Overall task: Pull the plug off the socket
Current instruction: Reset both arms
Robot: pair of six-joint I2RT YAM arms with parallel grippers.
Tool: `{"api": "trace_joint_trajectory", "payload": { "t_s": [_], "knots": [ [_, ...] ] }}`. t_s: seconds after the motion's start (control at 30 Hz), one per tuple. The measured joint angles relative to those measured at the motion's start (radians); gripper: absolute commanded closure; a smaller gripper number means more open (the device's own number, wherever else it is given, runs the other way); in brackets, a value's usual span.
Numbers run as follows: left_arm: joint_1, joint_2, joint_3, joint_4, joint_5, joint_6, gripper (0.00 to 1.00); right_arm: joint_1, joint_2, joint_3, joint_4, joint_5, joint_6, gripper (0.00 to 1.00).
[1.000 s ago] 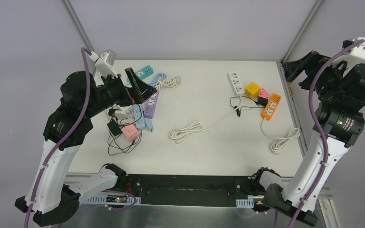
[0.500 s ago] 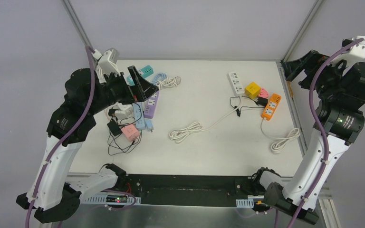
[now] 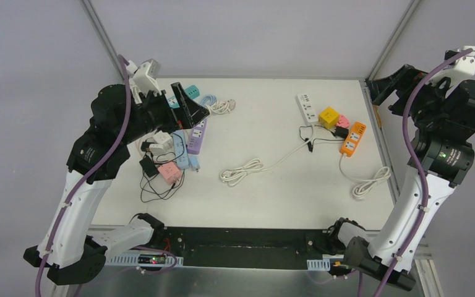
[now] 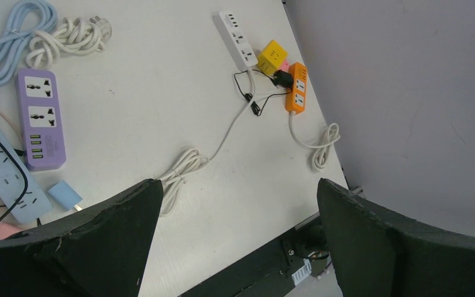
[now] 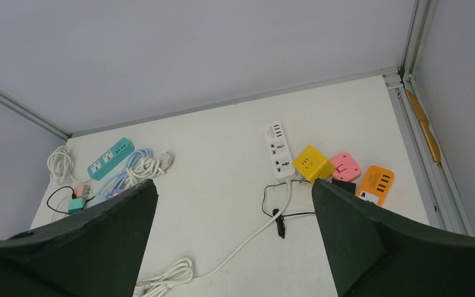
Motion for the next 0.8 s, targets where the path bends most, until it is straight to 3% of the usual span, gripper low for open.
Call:
{"api": "trace_joint_trajectory", "payload": {
  "t_s": [0.8],
  "knots": [
    [0.0,0.019,0.0,0.014,0.0,0.02,0.01,-0.001,0.005,0.0,0.0,0.0,0.0,0.0]
  ]
}}
